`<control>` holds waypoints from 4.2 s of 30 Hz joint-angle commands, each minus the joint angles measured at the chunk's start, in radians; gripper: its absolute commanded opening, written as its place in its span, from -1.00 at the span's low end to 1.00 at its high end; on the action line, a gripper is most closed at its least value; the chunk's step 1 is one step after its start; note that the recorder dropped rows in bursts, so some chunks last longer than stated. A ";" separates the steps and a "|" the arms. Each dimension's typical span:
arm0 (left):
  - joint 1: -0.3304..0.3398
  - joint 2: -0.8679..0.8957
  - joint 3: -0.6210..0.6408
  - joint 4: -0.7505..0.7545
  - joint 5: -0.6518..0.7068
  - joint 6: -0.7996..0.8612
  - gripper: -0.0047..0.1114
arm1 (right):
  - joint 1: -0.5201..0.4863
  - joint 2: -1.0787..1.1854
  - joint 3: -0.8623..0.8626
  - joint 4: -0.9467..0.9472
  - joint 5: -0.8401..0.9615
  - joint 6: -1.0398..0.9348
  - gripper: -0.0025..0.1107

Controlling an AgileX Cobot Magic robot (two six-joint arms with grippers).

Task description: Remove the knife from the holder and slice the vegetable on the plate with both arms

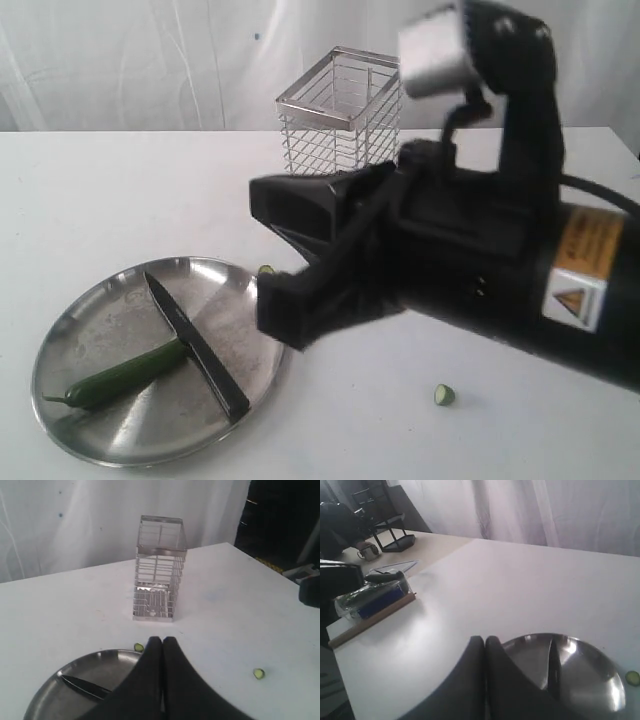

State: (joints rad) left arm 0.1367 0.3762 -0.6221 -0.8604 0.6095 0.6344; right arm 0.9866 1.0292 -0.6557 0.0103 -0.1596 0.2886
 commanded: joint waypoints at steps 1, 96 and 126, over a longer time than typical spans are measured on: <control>0.002 -0.051 0.016 -0.001 0.124 -0.007 -0.92 | 0.004 -0.074 0.064 -0.010 0.044 0.002 -0.96; 0.000 -0.376 0.622 0.722 -0.494 -0.586 -0.92 | -0.582 -1.029 0.656 -0.047 0.407 -0.234 -0.96; -0.109 -0.376 0.622 0.860 -0.484 -0.586 -0.92 | -0.978 -1.029 0.656 -0.047 0.407 -0.234 -0.96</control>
State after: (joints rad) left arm 0.0346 0.0050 -0.0055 0.0000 0.1196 0.0536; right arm 0.0168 0.0066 -0.0065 -0.0337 0.2524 0.0617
